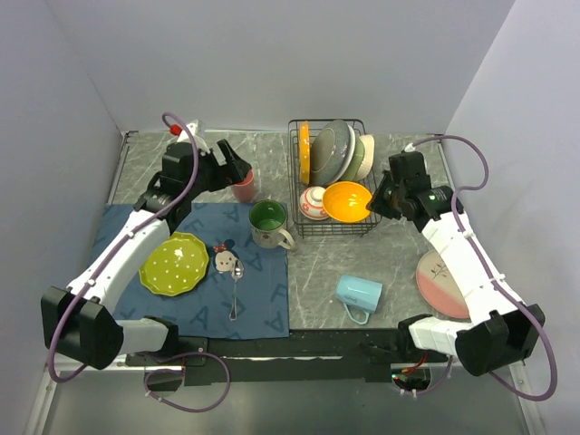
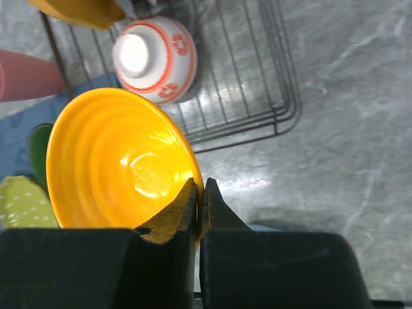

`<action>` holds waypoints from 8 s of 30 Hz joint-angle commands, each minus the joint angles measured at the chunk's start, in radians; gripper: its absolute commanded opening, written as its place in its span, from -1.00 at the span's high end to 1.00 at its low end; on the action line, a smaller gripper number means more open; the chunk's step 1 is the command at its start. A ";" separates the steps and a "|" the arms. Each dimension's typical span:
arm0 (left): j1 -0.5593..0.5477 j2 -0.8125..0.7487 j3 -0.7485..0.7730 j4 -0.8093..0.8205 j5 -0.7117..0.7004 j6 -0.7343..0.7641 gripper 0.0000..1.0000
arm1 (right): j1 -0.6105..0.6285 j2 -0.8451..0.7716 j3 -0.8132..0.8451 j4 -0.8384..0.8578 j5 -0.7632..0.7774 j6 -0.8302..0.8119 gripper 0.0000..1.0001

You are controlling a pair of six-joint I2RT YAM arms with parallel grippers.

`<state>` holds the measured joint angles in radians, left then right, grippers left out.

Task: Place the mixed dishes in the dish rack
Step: Pass the bowl from the right arm to the left, then place the bowl upside down on the dish rack

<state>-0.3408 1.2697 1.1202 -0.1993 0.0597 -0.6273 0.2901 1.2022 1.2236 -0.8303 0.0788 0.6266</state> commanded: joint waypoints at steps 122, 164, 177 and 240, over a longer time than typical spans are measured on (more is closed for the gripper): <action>-0.460 0.827 0.395 0.770 0.200 -0.416 0.98 | -0.140 -0.365 -0.003 0.048 -0.080 -0.028 -0.88; -0.483 0.867 0.320 0.655 -0.057 -0.385 0.21 | -0.143 -0.385 -0.030 0.065 -0.074 -0.028 -0.86; -0.489 0.766 0.248 0.624 -0.142 -0.364 -0.59 | -0.141 -0.383 -0.038 0.072 -0.074 -0.025 -0.85; -0.527 0.706 0.219 0.288 -0.394 -0.268 0.84 | -0.135 0.237 -0.105 0.434 -0.292 -0.056 -0.76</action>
<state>-0.8639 1.9781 1.3762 0.1123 -0.3244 -0.9070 0.1543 1.4197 1.1187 -0.5167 -0.1963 0.5823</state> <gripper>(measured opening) 0.143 0.884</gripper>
